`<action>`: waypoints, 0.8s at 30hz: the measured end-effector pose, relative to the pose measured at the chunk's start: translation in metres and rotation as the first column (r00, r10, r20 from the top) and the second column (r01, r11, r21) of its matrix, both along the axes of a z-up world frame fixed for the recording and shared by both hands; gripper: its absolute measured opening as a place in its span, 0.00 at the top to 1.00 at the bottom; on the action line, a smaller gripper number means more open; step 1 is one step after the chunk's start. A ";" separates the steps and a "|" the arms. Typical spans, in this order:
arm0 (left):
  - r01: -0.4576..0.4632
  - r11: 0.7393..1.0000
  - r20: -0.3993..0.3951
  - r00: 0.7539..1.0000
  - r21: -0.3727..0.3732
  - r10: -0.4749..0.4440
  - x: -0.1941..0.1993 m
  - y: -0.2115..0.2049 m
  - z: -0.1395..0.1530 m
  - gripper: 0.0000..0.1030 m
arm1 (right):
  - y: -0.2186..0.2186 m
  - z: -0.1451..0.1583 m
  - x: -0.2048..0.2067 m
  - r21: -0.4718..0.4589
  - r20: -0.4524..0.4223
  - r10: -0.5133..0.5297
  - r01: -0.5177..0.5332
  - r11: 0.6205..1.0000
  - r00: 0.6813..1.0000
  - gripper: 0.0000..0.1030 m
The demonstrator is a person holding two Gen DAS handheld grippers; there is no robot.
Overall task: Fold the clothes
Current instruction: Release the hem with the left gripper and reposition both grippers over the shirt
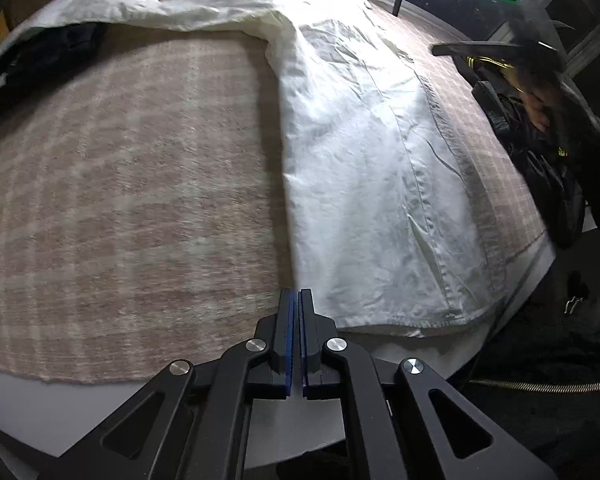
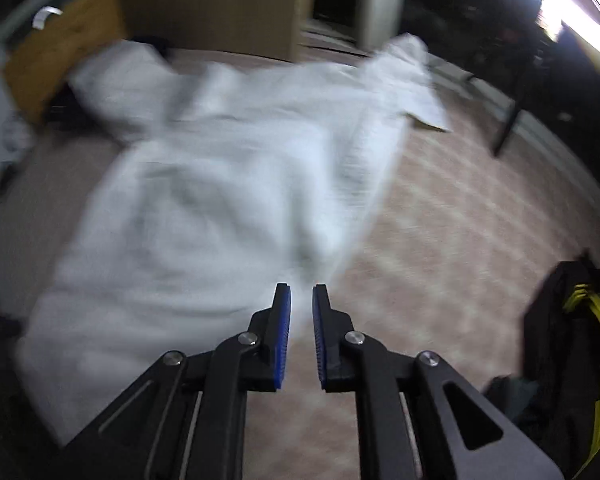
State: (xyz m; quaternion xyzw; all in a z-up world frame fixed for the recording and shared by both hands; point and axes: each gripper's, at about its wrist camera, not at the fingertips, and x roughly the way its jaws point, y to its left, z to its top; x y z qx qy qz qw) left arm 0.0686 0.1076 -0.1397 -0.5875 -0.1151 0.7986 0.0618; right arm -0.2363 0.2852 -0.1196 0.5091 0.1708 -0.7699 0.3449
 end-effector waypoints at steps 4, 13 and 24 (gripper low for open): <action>-0.014 0.999 -0.039 0.999 0.044 0.016 -0.001 -0.008 0.014 0.99 | -0.033 -0.006 0.077 -0.160 0.114 0.220 -0.201 0.967 0.969 0.89; 0.223 0.974 0.013 0.975 -0.046 -0.223 -0.034 0.042 -0.023 1.00 | -0.048 -0.064 0.146 -0.037 0.280 0.401 -0.408 0.912 0.872 0.88; 0.266 0.963 0.017 0.964 -0.050 -0.265 -0.032 0.046 -0.020 0.95 | 0.036 -0.044 0.142 -0.042 0.302 0.182 -0.178 0.983 0.936 0.85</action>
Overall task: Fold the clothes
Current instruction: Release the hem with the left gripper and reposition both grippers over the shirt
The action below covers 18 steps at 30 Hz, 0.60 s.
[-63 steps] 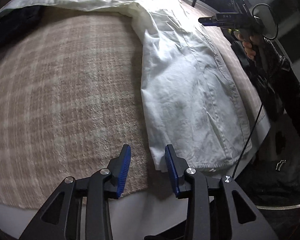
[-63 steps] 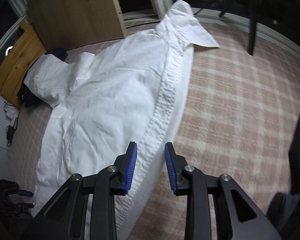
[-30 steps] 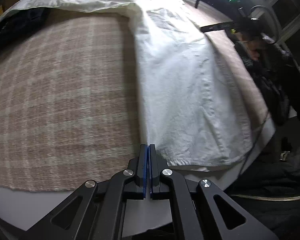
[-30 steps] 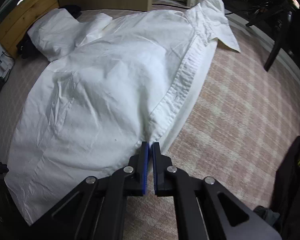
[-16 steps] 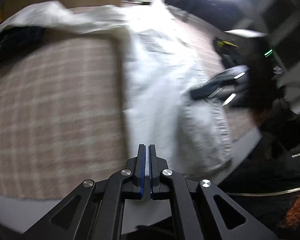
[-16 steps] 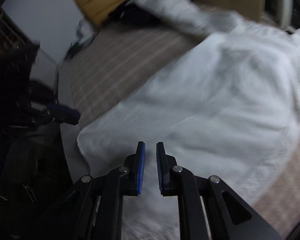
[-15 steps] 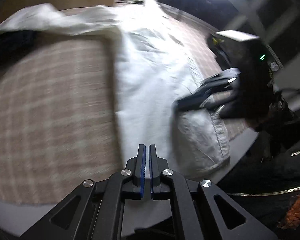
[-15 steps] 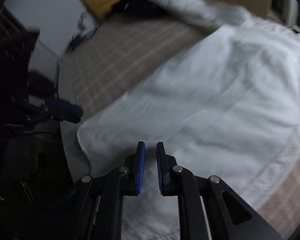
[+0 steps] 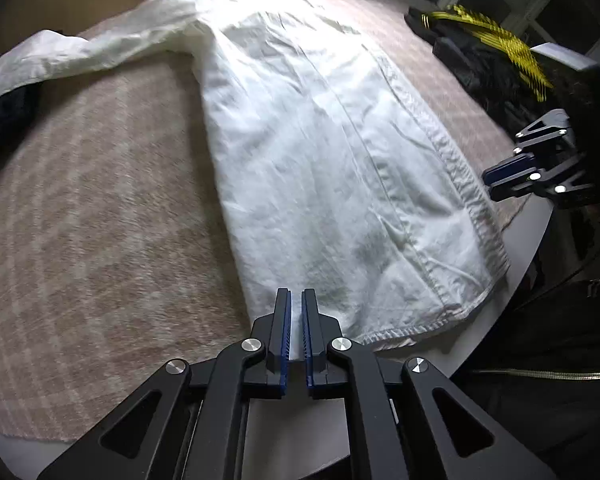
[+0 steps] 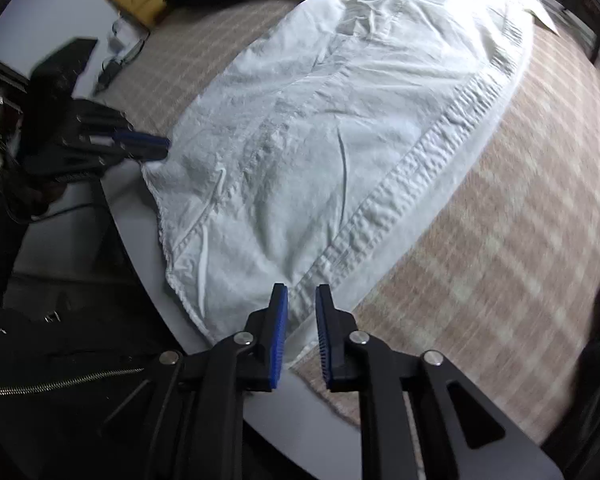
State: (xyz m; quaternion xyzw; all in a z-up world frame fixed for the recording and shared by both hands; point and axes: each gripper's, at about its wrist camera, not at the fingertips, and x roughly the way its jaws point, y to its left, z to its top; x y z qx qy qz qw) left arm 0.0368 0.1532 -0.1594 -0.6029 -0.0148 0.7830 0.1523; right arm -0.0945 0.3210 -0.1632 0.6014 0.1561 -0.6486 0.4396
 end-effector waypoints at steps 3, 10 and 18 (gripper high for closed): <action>0.010 1.000 0.006 1.000 -0.001 -0.010 -0.001 0.001 -0.004 0.95 | -0.005 -0.006 0.005 -0.062 -0.010 -0.029 0.028 0.998 1.000 0.85; 0.012 1.000 0.012 1.000 -0.024 -0.011 -0.001 -0.001 -0.001 0.95 | 0.007 -0.018 0.022 0.165 -0.038 0.066 -0.059 0.985 0.997 0.88; 0.013 0.998 0.021 1.000 -0.054 -0.012 -0.004 0.006 0.001 0.89 | -0.099 -0.022 -0.005 -0.137 -0.104 0.023 -0.037 0.990 0.994 0.86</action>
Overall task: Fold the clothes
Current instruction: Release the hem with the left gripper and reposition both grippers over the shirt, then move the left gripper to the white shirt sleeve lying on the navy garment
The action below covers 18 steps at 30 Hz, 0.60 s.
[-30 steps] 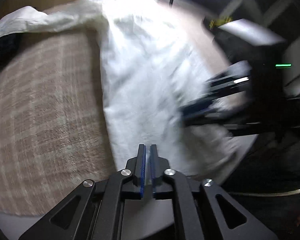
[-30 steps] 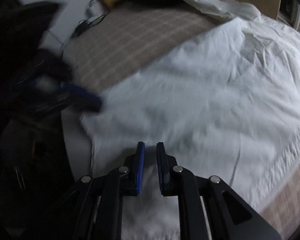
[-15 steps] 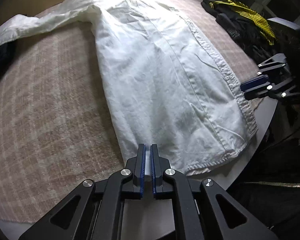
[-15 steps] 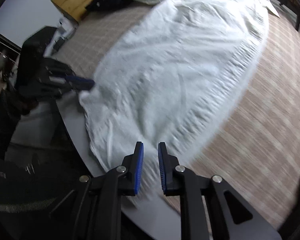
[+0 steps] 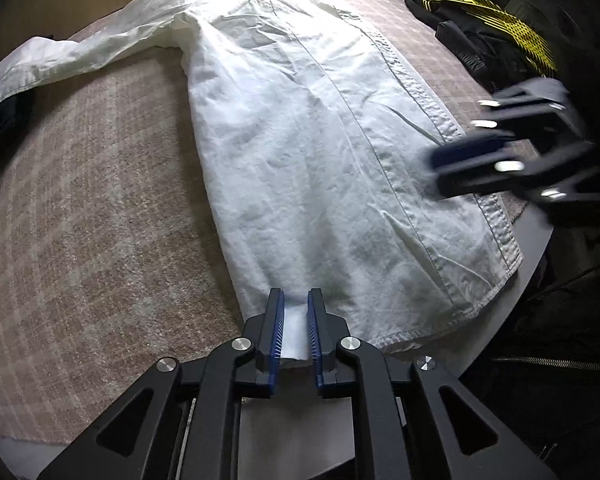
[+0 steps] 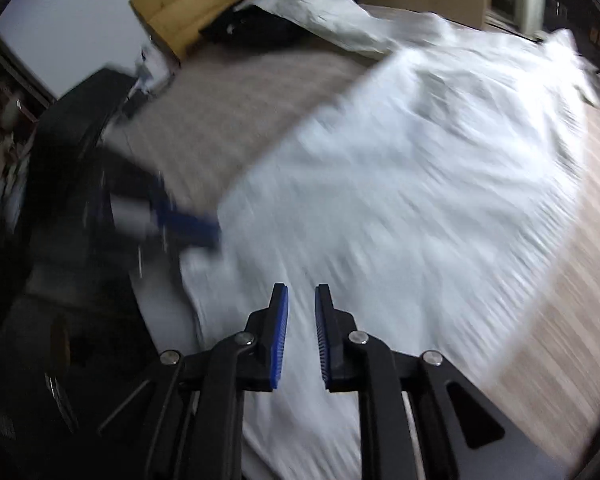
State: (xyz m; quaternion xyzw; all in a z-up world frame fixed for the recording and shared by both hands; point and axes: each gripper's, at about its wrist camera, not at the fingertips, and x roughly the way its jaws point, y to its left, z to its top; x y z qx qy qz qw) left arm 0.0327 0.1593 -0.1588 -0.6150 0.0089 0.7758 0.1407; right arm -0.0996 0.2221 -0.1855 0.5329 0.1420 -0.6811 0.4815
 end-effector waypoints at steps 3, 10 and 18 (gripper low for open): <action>0.004 1.000 0.004 1.000 -0.013 -0.004 -0.001 -0.001 -0.001 0.89 | -0.042 -0.028 -0.003 0.030 0.007 0.040 -0.040 0.999 0.999 0.87; -0.082 0.994 -0.013 0.997 -0.071 0.081 -0.001 -0.038 0.010 0.83 | 0.019 -0.035 0.018 0.204 0.026 0.161 -0.163 0.965 0.987 0.87; -0.347 0.938 -0.170 0.923 0.013 0.344 -0.016 -0.201 0.087 0.77 | 0.010 0.006 -0.027 -0.016 0.047 -0.081 0.082 0.997 0.996 0.73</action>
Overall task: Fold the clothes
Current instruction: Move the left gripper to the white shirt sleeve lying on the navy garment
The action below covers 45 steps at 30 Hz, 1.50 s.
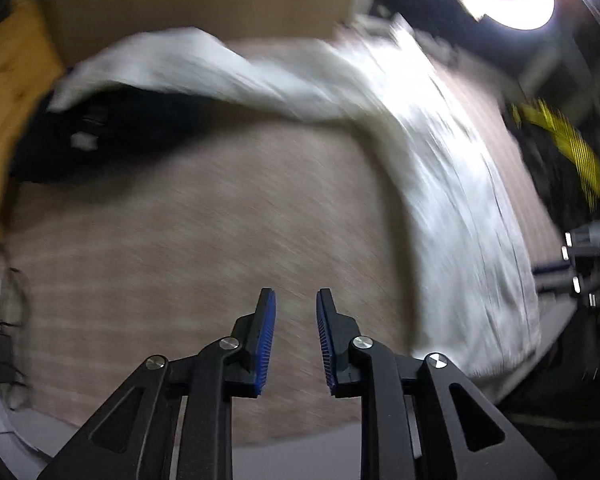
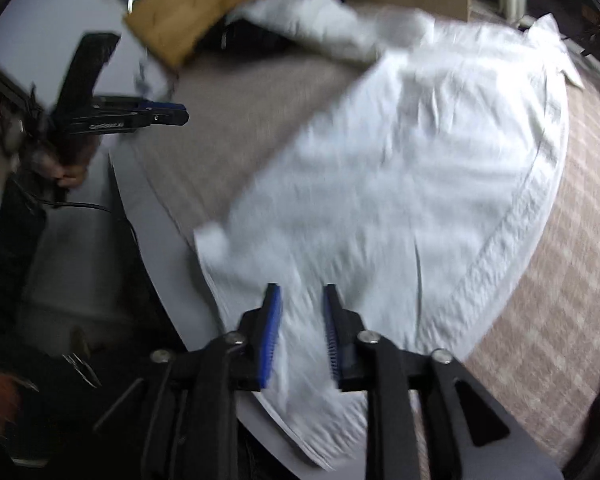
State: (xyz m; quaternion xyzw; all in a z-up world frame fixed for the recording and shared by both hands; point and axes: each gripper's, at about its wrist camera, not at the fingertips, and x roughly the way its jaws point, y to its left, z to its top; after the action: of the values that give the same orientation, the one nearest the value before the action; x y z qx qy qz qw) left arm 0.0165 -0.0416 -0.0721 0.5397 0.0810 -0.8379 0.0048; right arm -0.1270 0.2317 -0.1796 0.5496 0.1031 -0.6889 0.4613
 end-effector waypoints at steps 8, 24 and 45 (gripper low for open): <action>-0.160 0.985 -0.126 0.978 0.062 0.166 -0.093 -0.166 0.027 0.64 | -0.053 0.064 -0.010 -0.021 -0.073 -0.156 0.155 0.988 0.985 0.69; -0.338 0.881 -0.039 0.928 0.331 0.370 -0.157 -0.232 -0.064 0.59 | -0.225 0.111 -0.099 -0.053 -0.208 -0.195 0.188 0.981 0.958 0.61; -0.335 0.920 -0.101 0.927 0.201 0.360 -0.139 -0.250 -0.056 0.56 | -0.430 0.041 -0.136 0.001 -0.339 0.154 -0.164 0.987 0.928 0.50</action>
State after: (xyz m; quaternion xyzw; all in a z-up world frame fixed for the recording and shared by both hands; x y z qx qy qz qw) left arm -0.1226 -0.2911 -0.1285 0.4565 0.2511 -0.8477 0.0995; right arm -0.2631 -0.1988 -0.1383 0.4069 0.2155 -0.7346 0.4984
